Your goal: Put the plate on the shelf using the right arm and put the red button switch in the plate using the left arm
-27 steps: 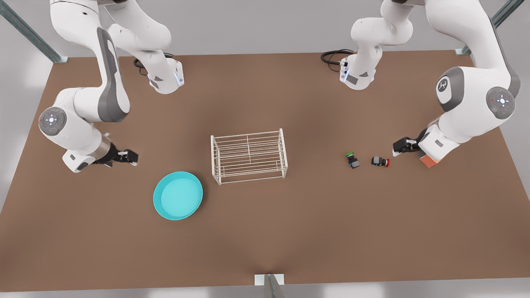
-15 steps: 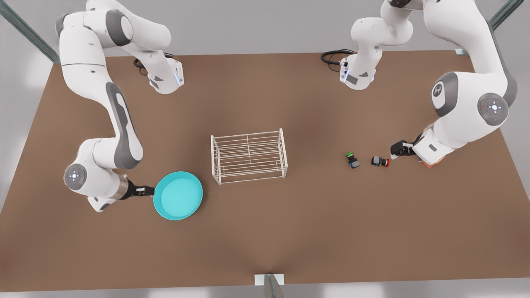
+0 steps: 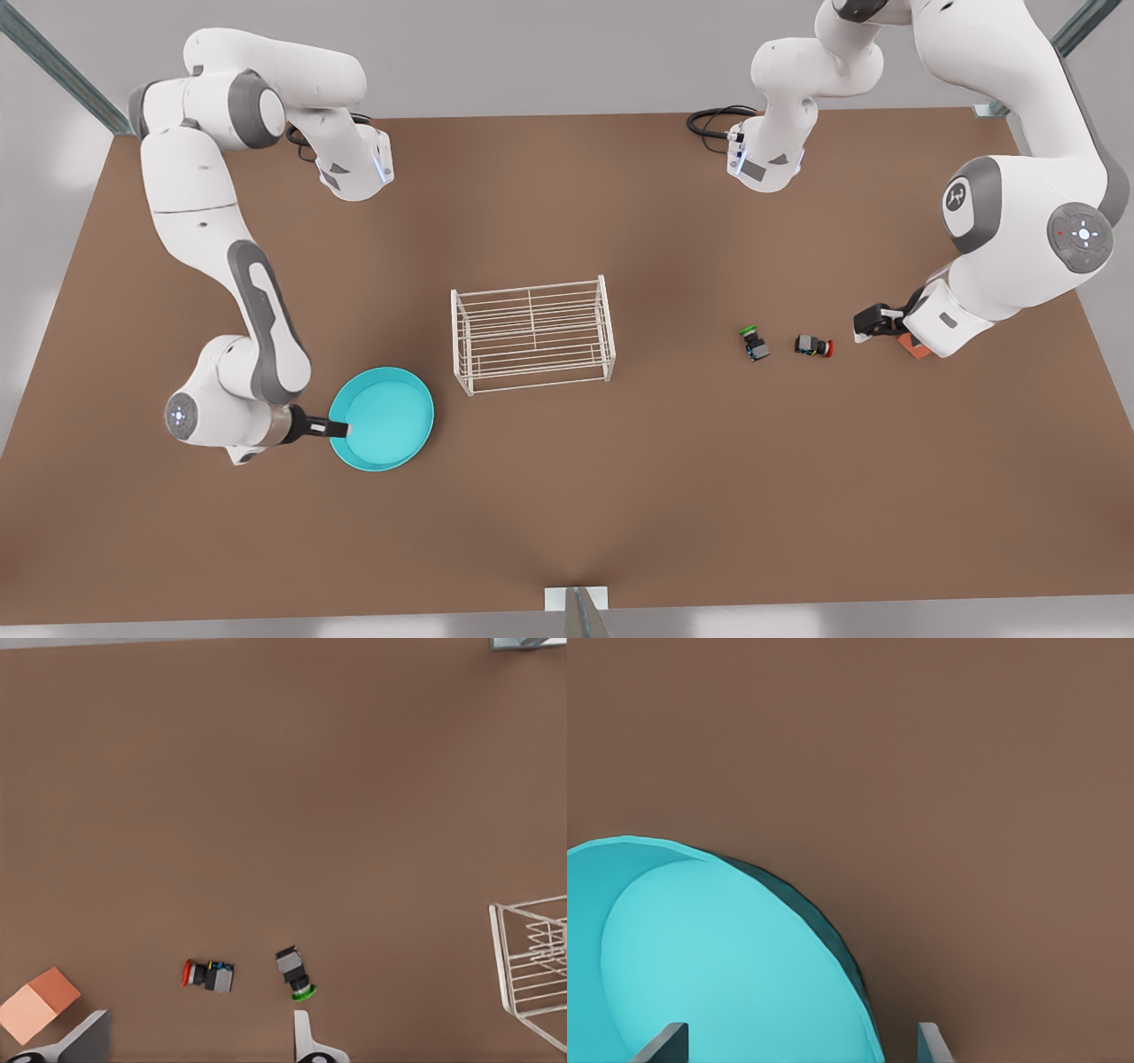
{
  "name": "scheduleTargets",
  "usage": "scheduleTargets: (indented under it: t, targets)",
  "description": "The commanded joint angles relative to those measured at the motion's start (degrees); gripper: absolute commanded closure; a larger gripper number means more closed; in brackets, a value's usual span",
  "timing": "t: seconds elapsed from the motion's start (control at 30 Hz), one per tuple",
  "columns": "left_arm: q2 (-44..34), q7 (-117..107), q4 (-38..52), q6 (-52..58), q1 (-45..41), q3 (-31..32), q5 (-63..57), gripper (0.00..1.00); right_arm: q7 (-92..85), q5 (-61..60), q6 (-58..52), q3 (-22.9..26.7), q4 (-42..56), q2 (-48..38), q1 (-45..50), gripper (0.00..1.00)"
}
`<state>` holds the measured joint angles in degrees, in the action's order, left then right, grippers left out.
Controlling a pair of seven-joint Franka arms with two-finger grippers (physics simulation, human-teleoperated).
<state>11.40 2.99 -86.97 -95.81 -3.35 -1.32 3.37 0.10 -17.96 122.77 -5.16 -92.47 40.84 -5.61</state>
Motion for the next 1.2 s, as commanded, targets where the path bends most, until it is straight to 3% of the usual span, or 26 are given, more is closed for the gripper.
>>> scheduleTargets:
  t: [0.0, 0.23, 0.3, 0.57, 0.77, 0.97, 1.0, 1.17]
  targets:
    - [-0.06, -0.44, -0.04, 0.89, 0.01, 0.0, -0.12, 0.0, -0.63, -1.81, -0.6, -0.02, 0.01, 0.38, -0.45, 0.03]
    - [-0.15, -0.35, 0.05, 2.38, 0.01, 0.0, -0.12, 0.0, -0.72, -2.17, -0.69, -0.11, 0.01, 2.14, -1.42, 0.1]
    - [-0.15, -0.35, -0.04, 2.38, 0.01, -0.08, -0.12, 0.0, -0.72, -2.17, -0.69, -0.11, 0.01, 2.32, -1.42, 0.19]
    - [-0.06, -0.35, -0.04, 2.38, 0.01, -0.26, -2.58, 0.0, -1.51, -2.34, -0.69, -0.11, -0.08, 2.67, -1.51, 0.34]
    - [-0.06, -0.44, -0.13, 2.38, 0.01, -0.26, -2.67, 0.0, -3.97, -3.04, -1.3, -0.2, -0.26, 2.58, -1.86, 0.59]
    - [-0.15, -0.53, -0.31, 2.38, 0.01, -0.26, -2.67, 0.0, -4.93, -2.96, -1.3, -0.28, -0.08, 2.58, -1.86, 0.68]
    - [-0.06, -2.36, -0.39, 2.38, 0.01, -0.26, -2.67, 0.0, -5.2, -2.96, -1.39, -0.28, -0.08, 2.49, -1.86, 0.74]
    - [0.38, -38.92, -5.05, -3.24, -0.86, 0.62, -2.23, 0.0, -5.29, -2.96, -3.94, -0.72, 0.27, 1.35, -2.65, 0.73]
